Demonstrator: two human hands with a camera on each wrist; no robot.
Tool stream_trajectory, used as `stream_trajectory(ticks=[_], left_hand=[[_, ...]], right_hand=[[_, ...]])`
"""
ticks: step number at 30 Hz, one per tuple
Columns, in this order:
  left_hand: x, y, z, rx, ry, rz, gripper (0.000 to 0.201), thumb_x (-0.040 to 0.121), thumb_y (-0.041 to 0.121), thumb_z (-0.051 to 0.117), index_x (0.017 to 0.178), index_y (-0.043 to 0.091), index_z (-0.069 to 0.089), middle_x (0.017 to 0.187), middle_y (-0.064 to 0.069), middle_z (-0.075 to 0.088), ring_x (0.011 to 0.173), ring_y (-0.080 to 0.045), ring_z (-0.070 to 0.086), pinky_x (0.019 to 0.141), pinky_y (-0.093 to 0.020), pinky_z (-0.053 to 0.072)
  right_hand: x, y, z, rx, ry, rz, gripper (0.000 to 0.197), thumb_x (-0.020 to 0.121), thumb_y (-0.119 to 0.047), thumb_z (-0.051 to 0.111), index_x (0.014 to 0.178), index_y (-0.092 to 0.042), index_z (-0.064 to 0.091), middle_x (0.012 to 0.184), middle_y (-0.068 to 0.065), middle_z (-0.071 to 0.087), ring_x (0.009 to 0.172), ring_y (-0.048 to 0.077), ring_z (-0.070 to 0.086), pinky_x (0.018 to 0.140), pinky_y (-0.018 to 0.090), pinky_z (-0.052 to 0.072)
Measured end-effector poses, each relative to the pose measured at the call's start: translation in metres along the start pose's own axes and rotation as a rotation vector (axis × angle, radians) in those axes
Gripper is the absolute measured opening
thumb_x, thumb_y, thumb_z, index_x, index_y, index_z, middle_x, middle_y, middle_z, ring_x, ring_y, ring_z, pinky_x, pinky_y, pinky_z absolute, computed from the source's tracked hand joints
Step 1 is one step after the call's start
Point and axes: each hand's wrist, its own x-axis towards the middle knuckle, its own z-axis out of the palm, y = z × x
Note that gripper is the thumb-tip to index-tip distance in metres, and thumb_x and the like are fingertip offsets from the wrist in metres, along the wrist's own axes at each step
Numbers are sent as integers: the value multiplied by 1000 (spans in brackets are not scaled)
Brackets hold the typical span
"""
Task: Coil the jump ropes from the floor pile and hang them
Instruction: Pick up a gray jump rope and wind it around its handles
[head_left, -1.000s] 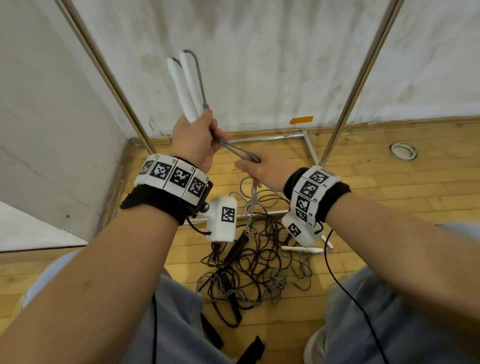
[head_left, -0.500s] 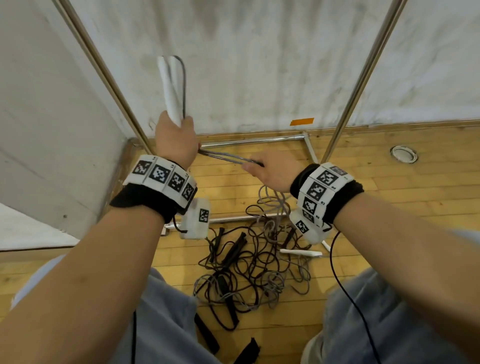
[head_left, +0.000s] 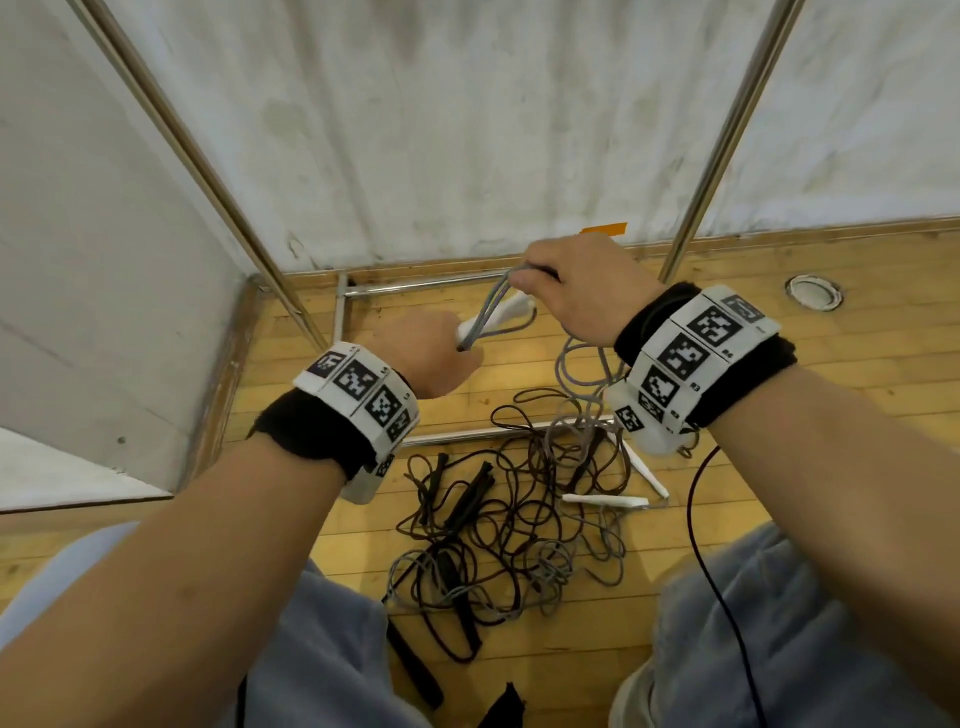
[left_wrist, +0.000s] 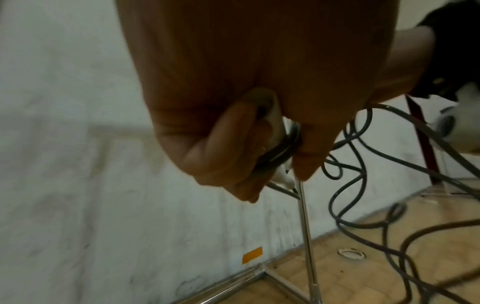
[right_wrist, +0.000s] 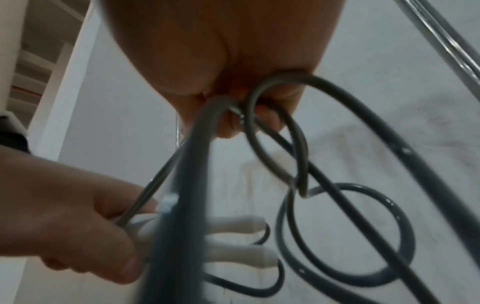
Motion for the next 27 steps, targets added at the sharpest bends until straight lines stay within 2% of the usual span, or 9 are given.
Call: stream_trajectory(ticks=[4,7,11,16,17,19,21,25,27], left_hand=[[-7,10,2,42,-12,47,20,93,30,46,110,21,49,78,4,53,70,-18,53,60,-31,40],[-13,11,-1,89,-45,75,21,92,21,45,112,22,48,77,4,51,66,-15,50,55,-29,36],[-20,12,-7,-21,-51,145,21,89,17,45,107,26,52,74,5,54,63,-15,50,54,-29,36],[-30,9,-23,-453,21,189,18,86,16,54,80,33,52,67,6,51,58,-13,45,53,-28,33],[-32,9,-25,-545,29,178,13,82,21,54,79,33,53,66,5,49,56,-12,42,54,-27,32],[-33,11,-30,-722,52,172,23,72,27,51,93,22,59,72,-1,50,58,-15,40,57,-30,34],[-32,11,-34,-851,71,155,31,71,26,51,101,18,58,76,-5,48,61,-18,39,57,-35,34],[-30,12,-35,-1099,139,105,20,80,11,54,94,23,48,74,-3,44,50,-10,35,46,-25,31],[-30,13,-36,-1199,179,86,24,75,13,52,96,21,44,75,-6,46,45,-8,33,41,-22,30]], right_hand=[[2,10,-5,-79,9,104,37,90,-47,53,58,-30,45,60,-6,50,57,12,46,49,26,30],[5,19,-4,-66,17,163,37,80,-58,61,62,-25,59,61,-3,55,58,15,50,51,28,38],[8,26,0,49,-13,198,45,76,-57,65,68,-14,65,61,3,51,55,17,44,52,29,34],[7,31,-9,344,10,254,26,84,-31,69,79,-6,71,67,11,53,58,16,46,54,24,38],[7,29,-9,318,-10,242,13,86,-18,66,78,-8,70,71,13,57,63,21,50,58,29,42],[6,27,-6,302,25,204,28,89,-4,58,68,-22,61,64,3,57,59,19,48,59,34,40],[4,21,-4,401,77,209,40,90,-15,58,54,-30,53,48,-9,50,46,11,38,54,25,33],[-1,13,12,371,62,225,30,92,-42,54,68,-29,66,77,20,64,74,34,60,60,27,38],[-2,6,23,354,14,215,35,93,-44,49,67,-26,64,59,7,52,57,23,50,61,30,39]])
